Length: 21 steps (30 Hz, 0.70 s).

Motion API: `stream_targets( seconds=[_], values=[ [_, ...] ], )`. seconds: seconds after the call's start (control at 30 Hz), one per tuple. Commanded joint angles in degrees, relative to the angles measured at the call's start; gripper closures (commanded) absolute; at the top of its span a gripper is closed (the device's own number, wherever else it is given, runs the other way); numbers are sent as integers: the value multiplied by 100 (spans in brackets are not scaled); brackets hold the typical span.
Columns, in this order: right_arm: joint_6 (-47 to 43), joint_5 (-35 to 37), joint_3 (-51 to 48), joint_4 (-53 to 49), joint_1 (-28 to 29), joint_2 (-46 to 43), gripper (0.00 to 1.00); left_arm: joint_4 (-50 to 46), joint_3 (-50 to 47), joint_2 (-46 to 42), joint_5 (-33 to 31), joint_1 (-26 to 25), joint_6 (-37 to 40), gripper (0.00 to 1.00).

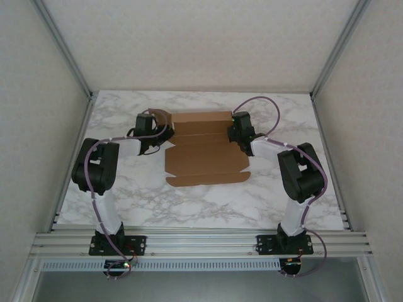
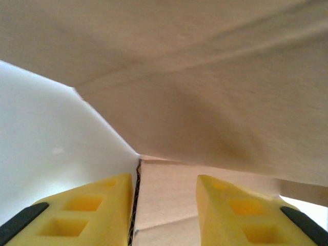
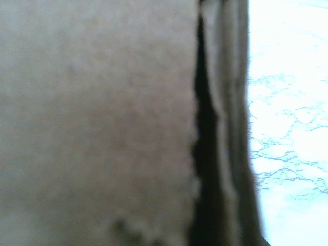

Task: Fold the paper box

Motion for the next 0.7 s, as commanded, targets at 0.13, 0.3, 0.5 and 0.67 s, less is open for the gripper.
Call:
stream_targets(
  seconds=[0.13,0.3,0.5,0.67],
  values=[
    [118,-159,26,-292,40,39,100,527,-110,-13,518,-139,-419,63],
    [121,-179,43,-318,37,43,100,710,-104,185,501,-312,-543,64],
    [180,-249,60,-364,45,67,100,639,151,557,370,-556,-526,64],
    [145,-230,41,-388,43,46,100,668,147,869,181,-576,-571,65]
  ],
)
